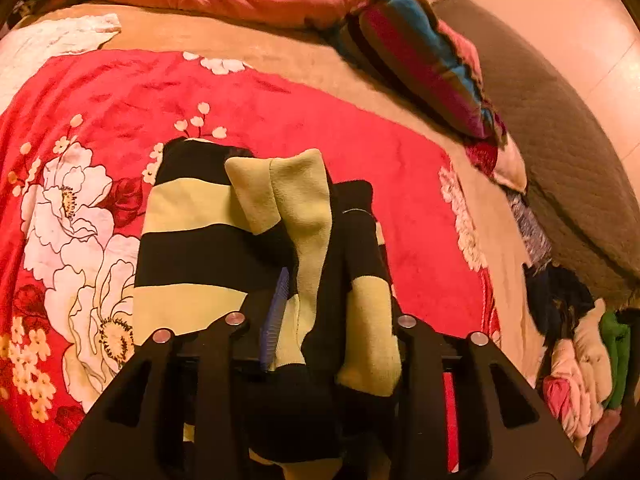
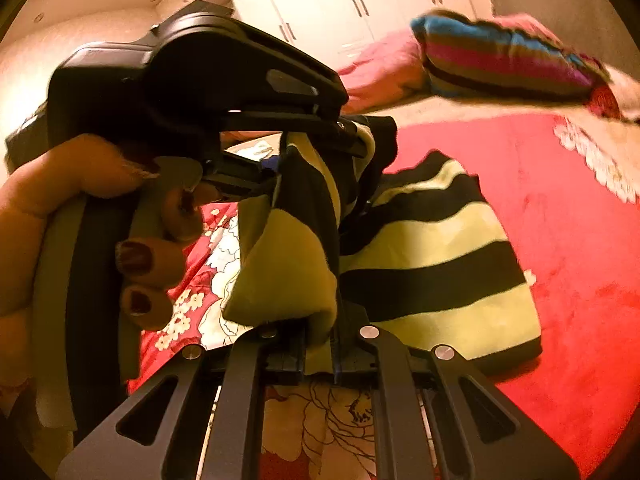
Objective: Fold small clothes
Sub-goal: 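Lift the folded sweater edge with both grippers to fold it again, then lay the lifted edge onto the sweater and open both grippers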
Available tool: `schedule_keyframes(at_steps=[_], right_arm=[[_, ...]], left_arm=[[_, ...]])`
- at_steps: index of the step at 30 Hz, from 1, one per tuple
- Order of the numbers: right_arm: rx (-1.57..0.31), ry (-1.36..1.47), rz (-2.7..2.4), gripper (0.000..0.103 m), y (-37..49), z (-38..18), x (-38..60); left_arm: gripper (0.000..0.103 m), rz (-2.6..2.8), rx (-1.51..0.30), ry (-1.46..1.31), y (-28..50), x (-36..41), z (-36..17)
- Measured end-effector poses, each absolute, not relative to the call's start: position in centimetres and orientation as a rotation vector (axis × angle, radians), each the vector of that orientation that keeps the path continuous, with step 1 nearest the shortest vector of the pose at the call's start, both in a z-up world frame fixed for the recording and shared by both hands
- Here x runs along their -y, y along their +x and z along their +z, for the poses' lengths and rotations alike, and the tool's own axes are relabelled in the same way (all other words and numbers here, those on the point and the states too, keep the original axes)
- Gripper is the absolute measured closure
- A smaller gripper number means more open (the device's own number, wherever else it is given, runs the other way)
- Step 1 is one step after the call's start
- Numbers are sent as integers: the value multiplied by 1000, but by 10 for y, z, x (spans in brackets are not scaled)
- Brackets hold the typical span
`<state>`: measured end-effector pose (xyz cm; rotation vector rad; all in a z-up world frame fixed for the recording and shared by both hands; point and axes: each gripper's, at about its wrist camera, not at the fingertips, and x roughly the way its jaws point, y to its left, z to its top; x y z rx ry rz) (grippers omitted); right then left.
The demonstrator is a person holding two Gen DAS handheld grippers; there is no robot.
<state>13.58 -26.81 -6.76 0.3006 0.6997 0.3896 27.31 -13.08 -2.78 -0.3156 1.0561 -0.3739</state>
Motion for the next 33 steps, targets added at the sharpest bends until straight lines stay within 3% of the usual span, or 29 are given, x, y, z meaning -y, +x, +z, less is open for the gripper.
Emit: schedule_keyframes(at_steps=[2,3,4,5,10,17,22,26,33], right_arm=[[-710,345,394,95,138,-70,273],[-717,358,389,95,138,-72,275],[-737,365,356,95,139,-75,278],[-748,385,345,95,140,-78,282],[-806,553,322,92,143,-96,309],[-813,552,300,85,138,-92,317],[-817,559,244,66,135,-88,337],[-773,580,203,58,134,-71,354],[-742,502,259,31,178,-28,364]], left_arm=[[66,-382,-1051,-281,270,134,-23],[23,-410,-1036,-308,268,131,-20],[12,-446,-1015,-373,266,126,-17],[9,-472,-997,-426,266,122,-14],[9,-432,-932,-429,261,102,4],[9,-284,-878,-359,246,62,5],[9,-215,-845,-299,234,43,4],[9,-180,-821,-227,224,40,6],[9,-158,-812,-152,218,38,6]])
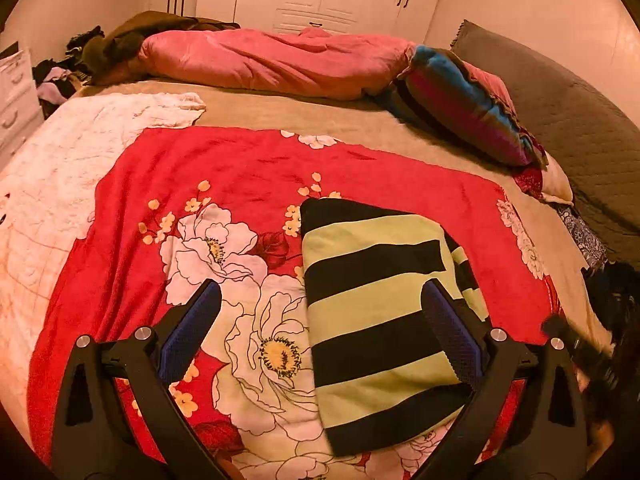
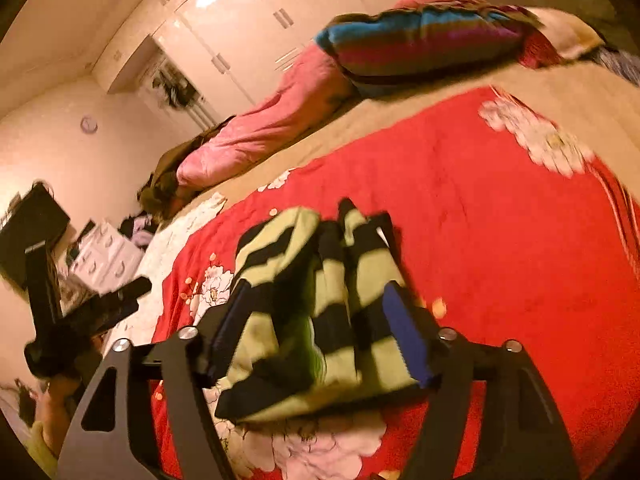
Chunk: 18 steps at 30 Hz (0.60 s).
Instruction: Fold small clothes
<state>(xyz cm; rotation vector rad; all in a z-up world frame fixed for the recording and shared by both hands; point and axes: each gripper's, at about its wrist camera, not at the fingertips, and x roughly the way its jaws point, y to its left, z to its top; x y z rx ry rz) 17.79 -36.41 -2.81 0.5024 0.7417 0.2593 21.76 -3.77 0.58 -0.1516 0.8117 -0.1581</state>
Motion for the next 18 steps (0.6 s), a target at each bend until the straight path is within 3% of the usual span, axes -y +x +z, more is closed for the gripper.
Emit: schedule_keyframes(at_steps=[11,18], right_arm=[[-1010,344,376,27,267,-47,318],[-1116,395,368,29,311,-77,303]], left_arm=[[9,-136,-878,-149,212,32,-26],[9,-147,-949,-111,212,48,-60]])
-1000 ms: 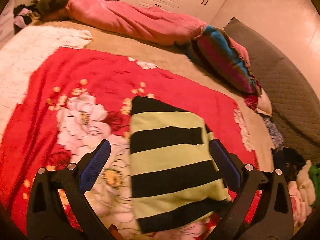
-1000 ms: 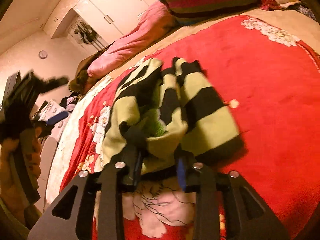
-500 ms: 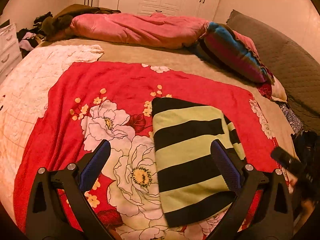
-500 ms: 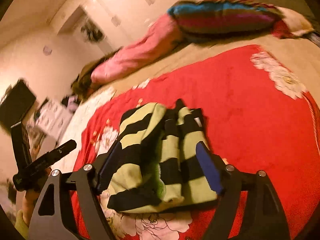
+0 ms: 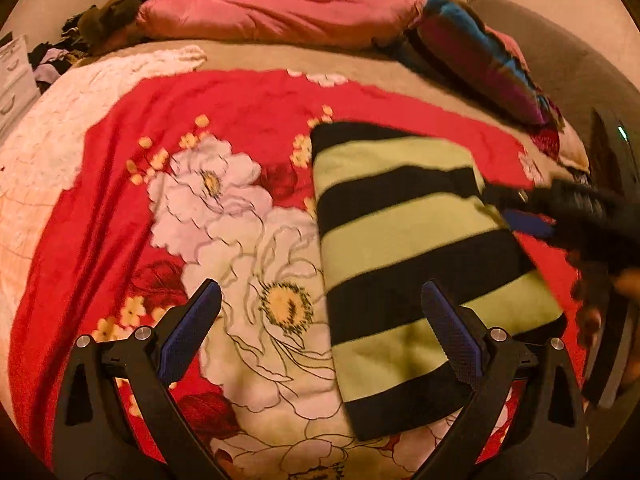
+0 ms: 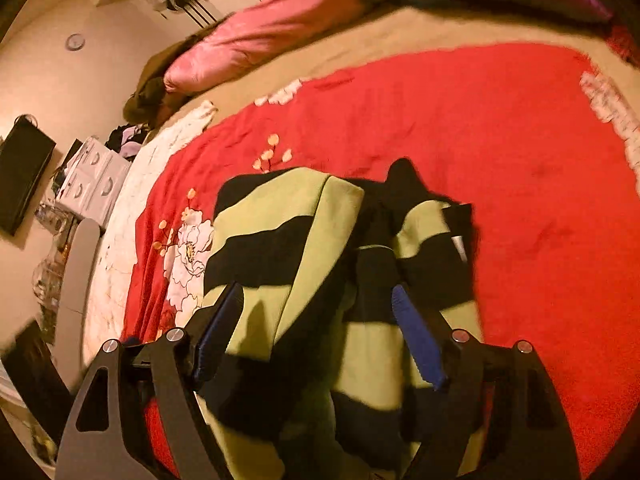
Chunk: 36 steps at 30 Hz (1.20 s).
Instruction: Fold small clothes
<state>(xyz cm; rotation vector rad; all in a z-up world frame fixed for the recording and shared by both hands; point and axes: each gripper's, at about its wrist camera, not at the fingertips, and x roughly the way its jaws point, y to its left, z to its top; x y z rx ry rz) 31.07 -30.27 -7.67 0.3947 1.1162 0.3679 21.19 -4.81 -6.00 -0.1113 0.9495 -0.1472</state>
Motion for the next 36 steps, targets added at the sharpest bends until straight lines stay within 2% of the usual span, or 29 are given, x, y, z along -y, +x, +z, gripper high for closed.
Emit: schedule_keyframes(at_steps=[1,2,3,4,5,7,12,19,27,29,31,35,36], right_arm=[[-1126,396,361,42,315,-80,302],[-1142,383,366,47,318,-84,300],[-1140,366,371,64,318,-83,298],[-1122,335,394,76,315,-78,295],[-1097,303,417,79,312,-71,292],[-1008,259,466,95,303,-45,292],[-945,113,426,95,298,-22,297],[-1015,63,295,95,300,-75,320],[-1003,51,267,94,298,-82,320],[-990,110,299,87,293,-73,322],[-978,210,332,64,284,-65,333],[-1003,338,371,46,268,-67,348],[-1043,389,414,36,266,-75,350]], left_arm=[[9,-152,-959,-105,212,51,-64],[9,-155,-965,-100,213,53,-67],[9,-156,-975,-90,213,56,-71],[9,-158,-980,-86,213,58,-72],[9,-163,-983,-87,213,61,-74],[9,-171,-975,-92,212,62,-72],[9,-189,-953,-114,214,65,-65],[9,-212,-987,-106,215,76,-74],[9,-213,-1002,-118,218,78,-79],[9,-210,-1010,-122,218,77,-80],[9,-209,-1015,-129,219,76,-83],[9,-213,-1022,-148,220,75,-87],[9,-217,-1024,-149,220,77,-87]])
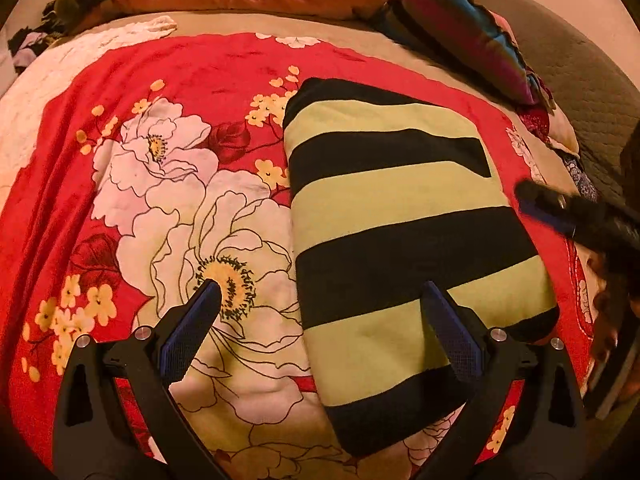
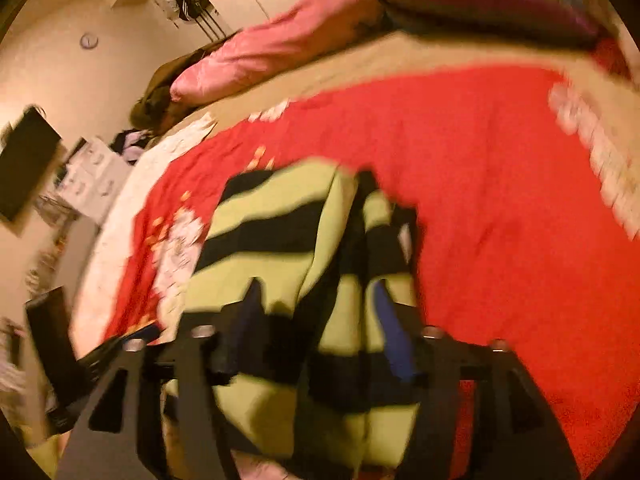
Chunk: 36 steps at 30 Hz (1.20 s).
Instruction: Fold small clothes
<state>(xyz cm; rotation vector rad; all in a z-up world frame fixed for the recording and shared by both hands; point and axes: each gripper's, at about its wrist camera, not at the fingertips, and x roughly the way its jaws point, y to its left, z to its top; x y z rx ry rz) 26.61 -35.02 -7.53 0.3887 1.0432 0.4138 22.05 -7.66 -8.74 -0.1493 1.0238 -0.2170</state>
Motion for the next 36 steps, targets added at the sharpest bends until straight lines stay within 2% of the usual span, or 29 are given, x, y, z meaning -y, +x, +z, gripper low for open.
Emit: schedule_keyframes(at_steps=[2,3,4,5,7,12,17,20,21,22,24,25,29,34,35,36], right_arm=[[-1079,428,468,35,264,-86,346],[-1093,422,478,41,263,-91,343],[-1095,411,485,66,261,-95,339],[-1085,418,507,71,260,-95,337],[-1043,381,510,86,255,-86,336],[-954,300,472,89,246,-50,351],[-1022,240,377,89,253,-79,364],[-1035,283,368,85,252,-97,366],[-1025,299,363,81,250,-96,369],[-1021,305,355,71,249,-95,370],[-1007,310,336,59,247,-90,373],[-999,307,331,56,246,-88,374],[-972,327,323,48,245,-80,383],[-1002,371,360,48,258,-84,388],[-1023,371,373,43,262,-88,387],[-1047,370,381,21,267,-93,385]], left_arm=[[9,-219,-1022,-139,220,79,-87],[9,-220,-1019,-134,221,80,-87],[9,-224,-1020,-132,221,82,-87],[9,-228,-1024,-131,220,84,-87],[9,-235,-1022,-124,220,87,-85],[9,-270,-981,-126,220,95,-70],[9,-275,-992,-108,225,105,-73],[9,-272,-1015,-107,225,104,-81],[9,-271,-1014,-107,225,103,-82],[9,-271,-1012,-108,224,101,-83],[9,-268,-1012,-118,225,98,-84],[9,-268,-1011,-121,225,98,-84],[9,-267,-1004,-116,226,97,-84],[9,-266,-1011,-114,228,97,-85],[9,-265,-1014,-118,228,97,-85],[9,-267,-1021,-121,229,97,-86]])
